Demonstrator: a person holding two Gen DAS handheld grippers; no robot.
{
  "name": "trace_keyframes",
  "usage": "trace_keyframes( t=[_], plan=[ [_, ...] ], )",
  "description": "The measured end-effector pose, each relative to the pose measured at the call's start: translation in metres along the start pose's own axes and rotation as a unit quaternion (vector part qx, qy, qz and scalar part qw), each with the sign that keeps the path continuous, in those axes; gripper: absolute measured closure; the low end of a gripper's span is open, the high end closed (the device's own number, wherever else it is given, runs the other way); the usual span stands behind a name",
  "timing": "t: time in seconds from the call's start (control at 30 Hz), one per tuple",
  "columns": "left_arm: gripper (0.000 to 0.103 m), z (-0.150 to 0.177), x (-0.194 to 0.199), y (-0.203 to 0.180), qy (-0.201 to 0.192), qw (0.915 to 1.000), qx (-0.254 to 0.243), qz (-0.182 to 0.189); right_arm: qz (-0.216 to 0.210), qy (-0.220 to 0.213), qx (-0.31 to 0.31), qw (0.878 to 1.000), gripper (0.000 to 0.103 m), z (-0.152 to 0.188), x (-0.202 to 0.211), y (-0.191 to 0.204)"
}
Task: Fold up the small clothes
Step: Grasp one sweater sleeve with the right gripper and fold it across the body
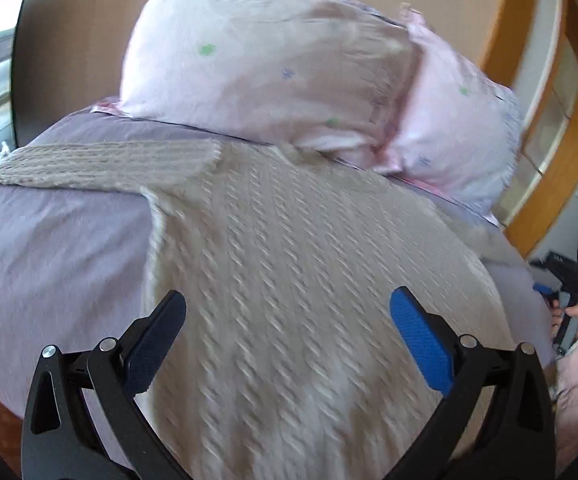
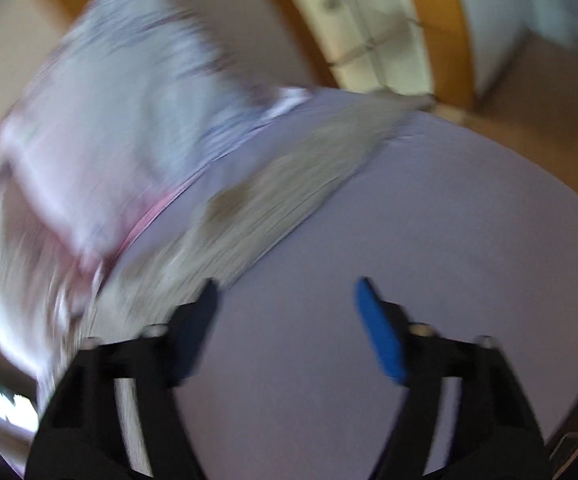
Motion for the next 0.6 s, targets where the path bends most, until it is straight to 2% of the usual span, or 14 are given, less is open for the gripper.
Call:
trace_keyframes(
  t=[0.13,0.3,0.33,0.37,0.4,0.43,0.47,0.53,0.57,0.6],
  plan=[
    [0.001,-0.018,-0.017,0.025,0.001,0.9991,-0.007,-0.042,0.007,-0.009,-0.069,0.998,0.061,-0.04,-0.036,-0.03],
    [0.001,-0.04,-0.036,0.062,0.01,0.9973,0.028,-0.068,0.006,-0.039,-0.089,0.995,0.064,-0.077,-0.059,-0.037],
    [0.001,-0.041,-0.036,0.067,0.01,0.9969,0.035,-0.07,0.006,-0.045,-0.091,0.995,0.068,-0.082,-0.062,-0.039],
    [0.001,-0.043,-0.038,0.075,0.011,0.9963,0.044,-0.073,0.011,-0.05,-0.094,0.994,0.074,-0.087,-0.064,-0.042],
    [0.001,-0.046,-0.042,0.088,0.015,0.9949,0.058,-0.081,0.021,-0.049,-0.098,0.994,0.098,-0.089,-0.066,-0.05],
    [0.001,-0.048,-0.045,0.096,0.018,0.9939,0.066,-0.086,0.016,-0.051,-0.103,0.993,0.097,-0.09,-0.066,-0.049],
    [0.001,-0.05,-0.047,0.105,0.019,0.993,0.073,-0.09,0.02,-0.054,-0.095,0.994,0.097,-0.091,-0.06,-0.048],
    [0.001,-0.056,-0.047,0.131,0.017,0.9905,0.088,-0.104,0.03,-0.089,-0.01,0.996,0.098,-0.095,-0.041,-0.01],
    [0.002,-0.059,-0.047,0.141,0.016,0.9894,0.095,-0.109,0.025,-0.1,0.033,0.994,0.098,-0.093,-0.034,0.016],
    [0.003,-0.065,-0.047,0.155,0.012,0.9876,0.104,-0.117,0.001,-0.105,0.082,0.991,0.098,-0.085,-0.024,0.055]
  ],
)
Point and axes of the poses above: each gripper's, at about its wrist camera, not at the fingertips, and x roughly against the way its jaws point, y to its left, z to its underside, the point moved 10 cm from there along -x, roughly the way its jaws point, and after that the axes turned 9 degrees about -z, right-handed, at the moved point
